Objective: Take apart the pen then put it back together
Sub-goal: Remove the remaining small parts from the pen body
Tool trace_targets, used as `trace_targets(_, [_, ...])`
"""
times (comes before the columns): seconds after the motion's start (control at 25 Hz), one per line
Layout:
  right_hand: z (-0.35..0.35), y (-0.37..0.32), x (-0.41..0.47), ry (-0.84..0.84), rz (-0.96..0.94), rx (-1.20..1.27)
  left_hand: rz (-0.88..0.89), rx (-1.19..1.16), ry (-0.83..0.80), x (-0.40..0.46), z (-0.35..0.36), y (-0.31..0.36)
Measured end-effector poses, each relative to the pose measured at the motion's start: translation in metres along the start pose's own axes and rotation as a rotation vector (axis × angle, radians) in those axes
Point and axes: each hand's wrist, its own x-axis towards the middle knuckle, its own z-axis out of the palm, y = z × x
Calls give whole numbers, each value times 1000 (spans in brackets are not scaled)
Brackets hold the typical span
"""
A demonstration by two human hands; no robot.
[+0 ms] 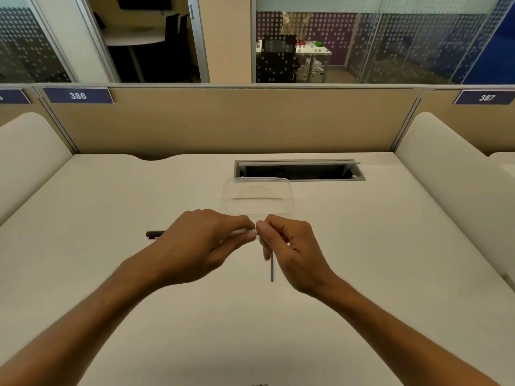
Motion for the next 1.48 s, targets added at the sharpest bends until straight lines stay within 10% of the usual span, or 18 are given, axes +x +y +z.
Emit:
trace_targets(0.24, [7, -2, -8, -38, 158, 154, 87, 45, 88, -4, 10, 1])
trace_targets(0.72, [-6, -1, -4, 67, -803, -518, 3, -876, -439, 1, -23, -5])
trace_targets(1.12, [3, -5, -2, 17, 138, 155, 19, -38, 75, 4, -3, 6])
trace_targets(1.48, [-13, 1, -6, -36, -474, -293, -53, -827, -266, 6, -14, 4])
